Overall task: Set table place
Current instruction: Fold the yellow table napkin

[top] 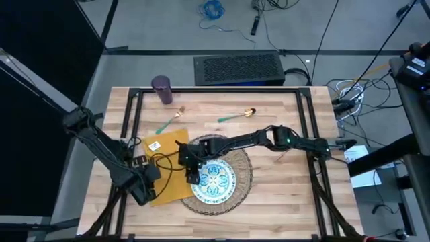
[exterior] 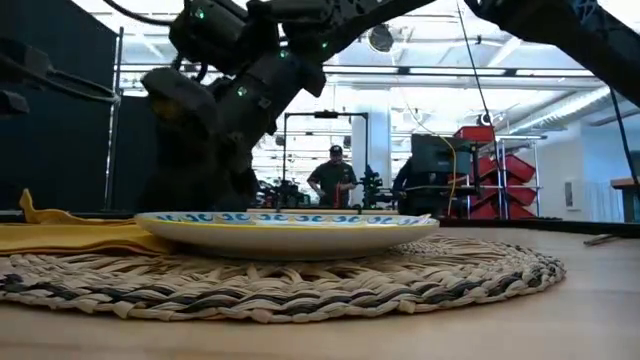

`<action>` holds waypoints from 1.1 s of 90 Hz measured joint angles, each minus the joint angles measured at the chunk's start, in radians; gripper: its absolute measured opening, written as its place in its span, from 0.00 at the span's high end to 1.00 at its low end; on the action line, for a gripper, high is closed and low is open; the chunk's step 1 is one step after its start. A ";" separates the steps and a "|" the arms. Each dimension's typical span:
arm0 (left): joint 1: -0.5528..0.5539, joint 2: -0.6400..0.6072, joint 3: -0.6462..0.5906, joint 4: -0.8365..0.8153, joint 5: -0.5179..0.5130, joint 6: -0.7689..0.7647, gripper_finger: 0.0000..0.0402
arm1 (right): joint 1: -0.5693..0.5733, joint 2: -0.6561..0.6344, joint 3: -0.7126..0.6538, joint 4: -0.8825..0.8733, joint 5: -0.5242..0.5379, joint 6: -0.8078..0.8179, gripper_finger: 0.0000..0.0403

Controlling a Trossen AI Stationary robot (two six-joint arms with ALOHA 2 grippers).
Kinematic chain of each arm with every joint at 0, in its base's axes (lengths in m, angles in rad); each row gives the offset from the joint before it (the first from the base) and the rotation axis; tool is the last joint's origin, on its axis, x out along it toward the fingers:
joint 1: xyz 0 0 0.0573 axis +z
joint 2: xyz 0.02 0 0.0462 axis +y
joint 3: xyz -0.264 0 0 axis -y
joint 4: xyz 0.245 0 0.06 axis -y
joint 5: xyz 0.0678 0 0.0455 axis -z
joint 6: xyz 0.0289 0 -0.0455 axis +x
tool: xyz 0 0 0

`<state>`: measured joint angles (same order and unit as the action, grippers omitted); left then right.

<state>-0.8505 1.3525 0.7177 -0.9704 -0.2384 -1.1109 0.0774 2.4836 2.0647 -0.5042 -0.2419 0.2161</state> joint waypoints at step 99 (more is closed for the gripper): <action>0.040 0.002 -0.087 0.124 0.094 0.073 0.63 | -0.010 0.019 0.002 -0.018 0.030 0.007 0.69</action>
<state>-0.8108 1.3548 0.6304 -0.8467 -0.1440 -1.0378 0.0669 2.5027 2.0663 -0.5226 -0.2117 0.2235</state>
